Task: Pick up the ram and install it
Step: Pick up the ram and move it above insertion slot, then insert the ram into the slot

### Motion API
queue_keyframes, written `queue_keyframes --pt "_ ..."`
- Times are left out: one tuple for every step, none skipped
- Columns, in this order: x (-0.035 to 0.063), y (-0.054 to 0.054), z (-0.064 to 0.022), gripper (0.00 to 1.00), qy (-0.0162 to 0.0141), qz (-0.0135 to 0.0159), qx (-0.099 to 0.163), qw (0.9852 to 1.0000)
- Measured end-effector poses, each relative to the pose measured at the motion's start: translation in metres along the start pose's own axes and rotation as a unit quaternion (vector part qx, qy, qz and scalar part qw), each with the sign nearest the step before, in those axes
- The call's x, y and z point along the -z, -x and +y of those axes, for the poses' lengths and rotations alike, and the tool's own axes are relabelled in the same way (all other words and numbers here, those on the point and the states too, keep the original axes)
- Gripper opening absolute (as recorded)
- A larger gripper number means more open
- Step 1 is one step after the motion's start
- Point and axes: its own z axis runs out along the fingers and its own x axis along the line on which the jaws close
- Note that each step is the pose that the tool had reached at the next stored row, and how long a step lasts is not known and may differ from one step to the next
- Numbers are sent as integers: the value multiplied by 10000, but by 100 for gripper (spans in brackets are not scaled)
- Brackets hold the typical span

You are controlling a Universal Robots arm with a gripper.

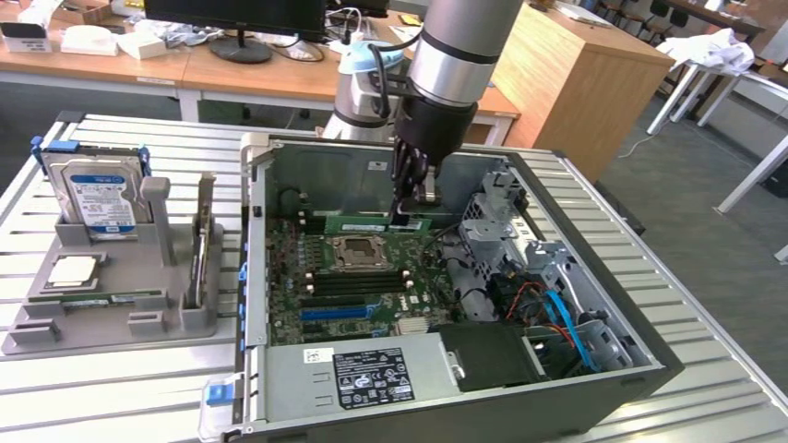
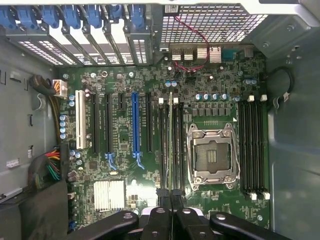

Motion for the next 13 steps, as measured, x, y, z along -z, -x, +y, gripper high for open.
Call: queue_keyframes --pt "-2 0 0 11 0 -2 0 10000" --pt "-1 0 0 11 0 -1 0 10000" --pt "-2 0 0 11 0 -2 0 10000" --pt "-2 0 0 11 0 -2 0 10000" --pt "-2 0 0 11 0 -2 0 10000" --pt "-2 0 0 11 0 -1 0 10000" --pt "-2 0 0 11 -1 -1 0 10000" --pt "-2 0 0 11 0 -2 0 10000" --pt "-2 0 0 11 0 -2 0 10000" --pt "-2 0 0 11 0 -2 0 10000" --pt "-2 0 0 11 0 -1 0 10000" --pt "-6 0 0 11 -1 -3 0 10000" --pt "-14 0 0 11 -1 -3 0 10000"
